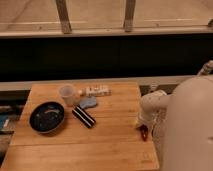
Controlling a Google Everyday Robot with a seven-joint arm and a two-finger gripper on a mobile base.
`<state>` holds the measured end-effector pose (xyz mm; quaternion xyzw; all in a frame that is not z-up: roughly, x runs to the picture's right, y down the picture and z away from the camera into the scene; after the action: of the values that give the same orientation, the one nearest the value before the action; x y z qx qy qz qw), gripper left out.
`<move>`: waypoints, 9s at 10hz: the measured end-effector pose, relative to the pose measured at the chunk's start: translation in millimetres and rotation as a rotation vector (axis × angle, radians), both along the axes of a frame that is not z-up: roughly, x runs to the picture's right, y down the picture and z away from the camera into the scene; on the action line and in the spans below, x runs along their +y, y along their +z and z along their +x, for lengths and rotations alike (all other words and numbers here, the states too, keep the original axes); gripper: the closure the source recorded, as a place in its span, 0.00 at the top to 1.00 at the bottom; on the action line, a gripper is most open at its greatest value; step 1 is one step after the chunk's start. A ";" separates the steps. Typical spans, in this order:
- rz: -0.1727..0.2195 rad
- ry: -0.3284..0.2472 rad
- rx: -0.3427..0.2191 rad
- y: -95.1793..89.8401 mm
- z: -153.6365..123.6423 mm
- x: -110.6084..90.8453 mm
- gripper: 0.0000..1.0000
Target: Place the pepper in the ceramic cup
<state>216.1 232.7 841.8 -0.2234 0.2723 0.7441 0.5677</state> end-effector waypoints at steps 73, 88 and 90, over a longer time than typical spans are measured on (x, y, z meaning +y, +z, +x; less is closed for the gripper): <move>0.394 -0.628 -0.888 2.3 -459.4 -276.4 0.00; 0.462 -0.628 -0.867 -5.1 -473.9 -283.7 0.00; 0.479 -0.624 -0.882 -3.3 -479.6 -286.4 0.00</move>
<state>-263.5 -53.7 838.6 -0.2864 -0.1122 0.4196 0.8540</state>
